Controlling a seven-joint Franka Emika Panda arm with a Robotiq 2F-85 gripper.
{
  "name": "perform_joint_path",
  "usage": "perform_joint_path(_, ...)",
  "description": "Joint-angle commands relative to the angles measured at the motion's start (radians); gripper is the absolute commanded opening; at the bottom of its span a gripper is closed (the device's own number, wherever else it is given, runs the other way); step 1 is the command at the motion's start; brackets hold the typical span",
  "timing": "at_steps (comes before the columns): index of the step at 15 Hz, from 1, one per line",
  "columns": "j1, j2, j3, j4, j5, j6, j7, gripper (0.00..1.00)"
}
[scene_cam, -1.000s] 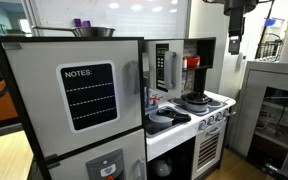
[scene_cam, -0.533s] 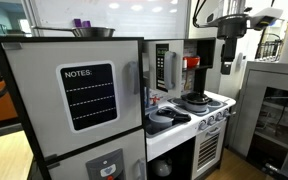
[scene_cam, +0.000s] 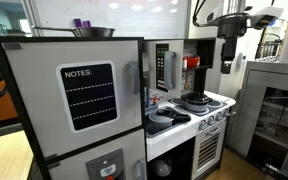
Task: Take the pot and put it in the cabinet then close the door
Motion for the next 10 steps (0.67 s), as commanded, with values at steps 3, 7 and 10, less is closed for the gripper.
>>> perform_joint_path(3, -0.033, 0.004, 0.032, 0.001, 0.013, -0.001, -0.011, 1.00)
perform_joint_path(7, -0.035, 0.009, 0.026, -0.001, 0.012, 0.007, -0.019, 1.00)
perform_joint_path(10, -0.042, 0.051, 0.017, -0.024, 0.014, 0.089, -0.030, 1.00)
